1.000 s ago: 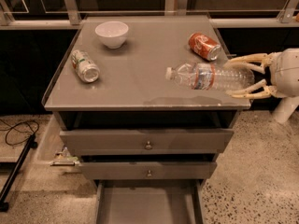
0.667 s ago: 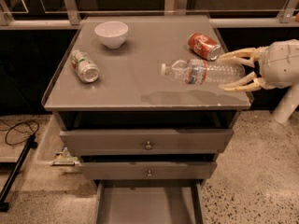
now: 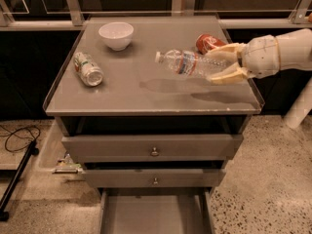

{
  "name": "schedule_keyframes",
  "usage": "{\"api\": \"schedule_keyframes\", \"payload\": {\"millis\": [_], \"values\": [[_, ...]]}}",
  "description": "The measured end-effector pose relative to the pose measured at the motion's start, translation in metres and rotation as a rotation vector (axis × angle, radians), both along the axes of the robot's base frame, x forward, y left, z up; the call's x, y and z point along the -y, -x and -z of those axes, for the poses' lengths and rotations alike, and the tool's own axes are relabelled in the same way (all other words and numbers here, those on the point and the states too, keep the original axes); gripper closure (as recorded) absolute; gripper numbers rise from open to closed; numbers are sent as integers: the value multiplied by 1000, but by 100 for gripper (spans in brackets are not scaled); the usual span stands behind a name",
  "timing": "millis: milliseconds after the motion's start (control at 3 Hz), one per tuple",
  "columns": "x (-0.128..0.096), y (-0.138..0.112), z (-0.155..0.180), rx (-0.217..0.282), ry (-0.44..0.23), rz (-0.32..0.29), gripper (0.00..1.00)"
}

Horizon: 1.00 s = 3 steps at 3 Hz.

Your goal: Pick water bottle from bottom drawer and place on counter

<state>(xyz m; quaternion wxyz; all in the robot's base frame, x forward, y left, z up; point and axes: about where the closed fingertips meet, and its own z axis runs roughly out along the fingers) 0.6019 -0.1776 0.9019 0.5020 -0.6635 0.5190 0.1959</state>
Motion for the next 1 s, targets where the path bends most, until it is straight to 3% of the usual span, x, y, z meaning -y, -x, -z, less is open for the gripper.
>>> {"api": "schedule_keyframes", "payload": {"millis": [667, 1000], "values": [[-1, -25, 12, -104, -36, 184, 100], [-9, -39, 25, -147, 4, 217, 100]]}}
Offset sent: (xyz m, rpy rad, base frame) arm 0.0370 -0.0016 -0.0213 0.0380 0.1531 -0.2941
